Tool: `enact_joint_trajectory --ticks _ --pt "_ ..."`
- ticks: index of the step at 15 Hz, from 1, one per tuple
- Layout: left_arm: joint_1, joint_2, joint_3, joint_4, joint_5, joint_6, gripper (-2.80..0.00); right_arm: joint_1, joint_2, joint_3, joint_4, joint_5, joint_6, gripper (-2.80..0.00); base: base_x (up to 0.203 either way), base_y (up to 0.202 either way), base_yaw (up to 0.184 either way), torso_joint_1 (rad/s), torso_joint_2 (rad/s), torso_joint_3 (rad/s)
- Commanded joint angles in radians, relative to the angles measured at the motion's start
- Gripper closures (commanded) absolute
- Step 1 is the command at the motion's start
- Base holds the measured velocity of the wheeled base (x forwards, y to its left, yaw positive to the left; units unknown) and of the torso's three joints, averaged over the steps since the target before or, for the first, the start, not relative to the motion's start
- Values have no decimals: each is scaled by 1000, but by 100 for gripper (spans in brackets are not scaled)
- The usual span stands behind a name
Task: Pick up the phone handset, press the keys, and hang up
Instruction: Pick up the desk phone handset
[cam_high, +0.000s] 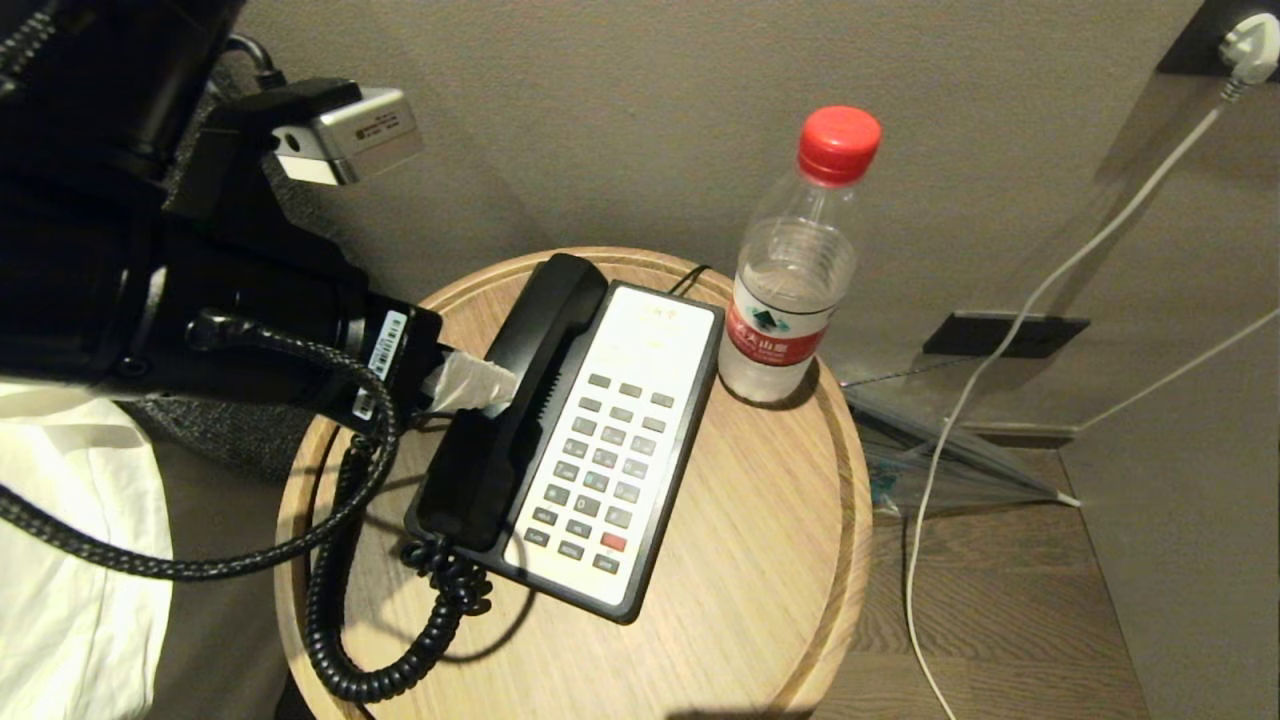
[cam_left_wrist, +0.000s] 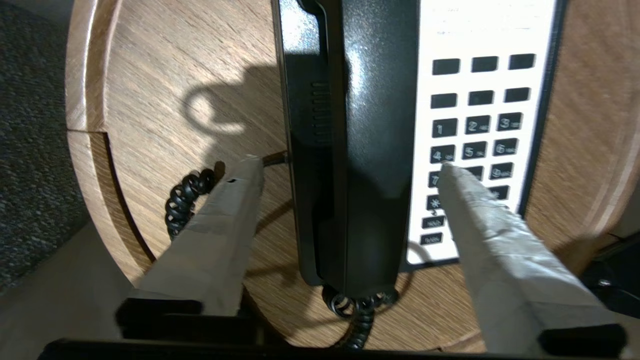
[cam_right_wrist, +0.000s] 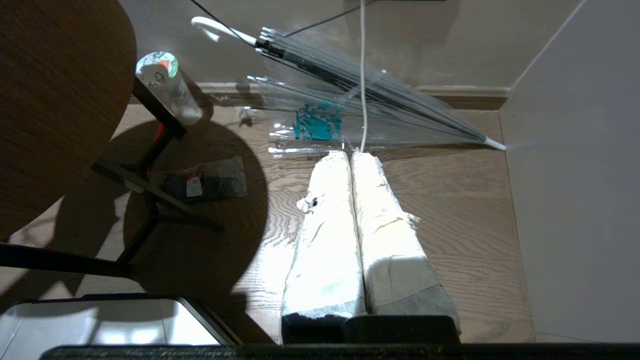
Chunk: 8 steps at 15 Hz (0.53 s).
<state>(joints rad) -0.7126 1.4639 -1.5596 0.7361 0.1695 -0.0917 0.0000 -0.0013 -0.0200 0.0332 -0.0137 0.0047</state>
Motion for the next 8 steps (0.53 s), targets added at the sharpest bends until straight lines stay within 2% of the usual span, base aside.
enact_joint_trajectory --ticks 1,4,6,8 --pt "-10 15 4 3 7 3 -280 0 1 0 1 0 0 0 0 0 0 0 0 0" --pt "-18 16 21 5 24 66 -280 0 1 0 1 0 0 0 0 0 0 0 0 0" --pt "-18 17 24 5 37 75 -280 0 1 0 1 0 0 0 0 0 0 0 0 0" --pt "-48 21 30 6 42 113 -280 0 1 0 1 0 0 0 0 0 0 0 0 0"
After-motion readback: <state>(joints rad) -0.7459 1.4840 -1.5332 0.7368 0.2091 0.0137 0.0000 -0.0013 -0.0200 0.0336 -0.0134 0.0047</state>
